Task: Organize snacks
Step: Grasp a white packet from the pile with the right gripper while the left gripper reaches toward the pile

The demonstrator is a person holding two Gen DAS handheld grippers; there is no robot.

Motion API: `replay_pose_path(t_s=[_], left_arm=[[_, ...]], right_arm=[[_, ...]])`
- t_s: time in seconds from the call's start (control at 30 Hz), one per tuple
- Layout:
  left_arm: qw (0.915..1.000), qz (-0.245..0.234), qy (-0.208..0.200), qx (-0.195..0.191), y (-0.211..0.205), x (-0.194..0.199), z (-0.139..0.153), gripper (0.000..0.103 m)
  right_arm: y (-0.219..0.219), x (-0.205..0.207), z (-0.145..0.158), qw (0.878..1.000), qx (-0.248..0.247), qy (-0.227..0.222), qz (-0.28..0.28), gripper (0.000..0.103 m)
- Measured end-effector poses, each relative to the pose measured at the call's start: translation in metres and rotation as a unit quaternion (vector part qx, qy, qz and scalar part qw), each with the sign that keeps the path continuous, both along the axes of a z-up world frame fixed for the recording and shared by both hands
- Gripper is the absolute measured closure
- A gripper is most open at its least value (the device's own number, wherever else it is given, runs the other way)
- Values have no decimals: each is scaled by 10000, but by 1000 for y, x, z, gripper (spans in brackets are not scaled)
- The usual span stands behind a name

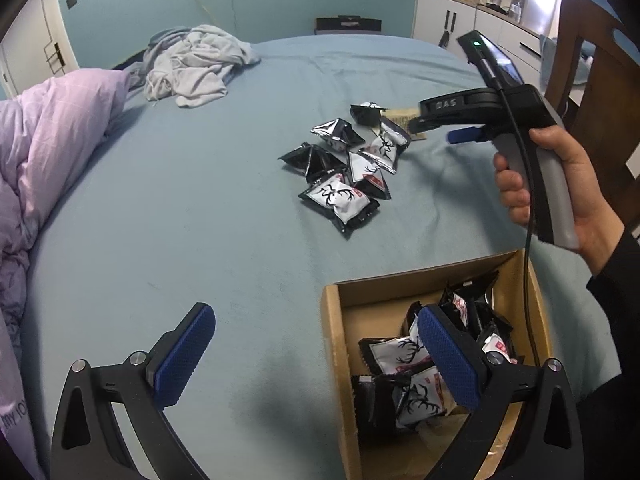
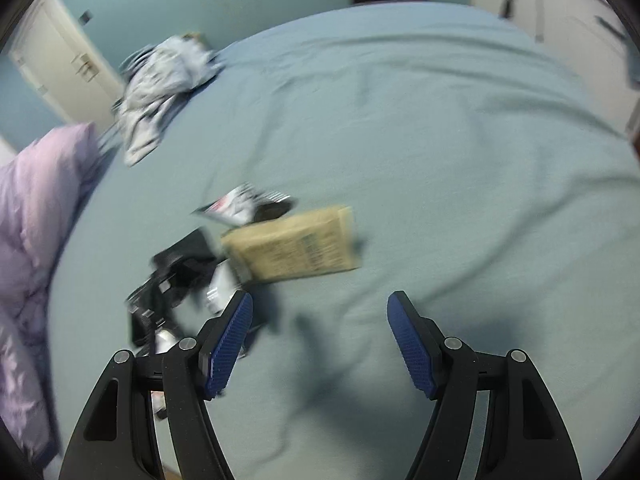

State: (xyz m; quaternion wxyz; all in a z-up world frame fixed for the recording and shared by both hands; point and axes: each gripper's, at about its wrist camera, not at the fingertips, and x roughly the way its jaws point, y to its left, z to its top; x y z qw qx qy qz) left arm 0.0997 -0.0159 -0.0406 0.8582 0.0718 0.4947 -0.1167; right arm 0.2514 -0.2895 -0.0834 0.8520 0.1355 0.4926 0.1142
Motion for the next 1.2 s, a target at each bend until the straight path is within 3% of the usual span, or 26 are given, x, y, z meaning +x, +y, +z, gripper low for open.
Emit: replay_pose_path(t_s=[0.1, 0.3, 0.33, 0.43, 0.6, 0.8, 1.0, 1.07, 1.17, 1.2], left_arm=[[9999, 10, 91, -116, 1, 1, -1, 0], [9999, 33, 53, -85, 4, -2, -1, 0], [9999, 48, 39, -85, 4, -2, -2, 0], [9999, 64, 35, -72, 4, 0, -4, 0], [9998, 177, -115, -61, 6, 2, -2, 0], [9989, 133, -297, -349, 7, 9, 11, 0], [9989, -236, -389, -81, -11, 49, 21, 0], [9994, -293, -173, -44, -18, 74, 15, 0], [9971, -372, 657, -54, -30, 117, -12, 1], [9952, -397, 895, -52, -33, 127, -21, 8]], right_arm=[[23, 2, -2, 9988, -395, -133, 243, 34], [53, 16, -8, 9953, -544, -209, 771, 34], [58, 17, -7, 9945, -591, -282, 815, 38], [73, 20, -7, 9920, -754, -286, 969, 71], [74, 19, -5, 9909, -824, -342, 1008, 79], [42, -14, 19, 9966, -480, -448, 496, 79], [-9, -56, 60, 9968, 56, -669, -436, 79], [-21, -74, 70, 9957, 211, -686, -582, 79], [-37, -118, 79, 9930, 324, -779, -829, 79], [-40, -138, 79, 9918, 350, -844, -894, 79]])
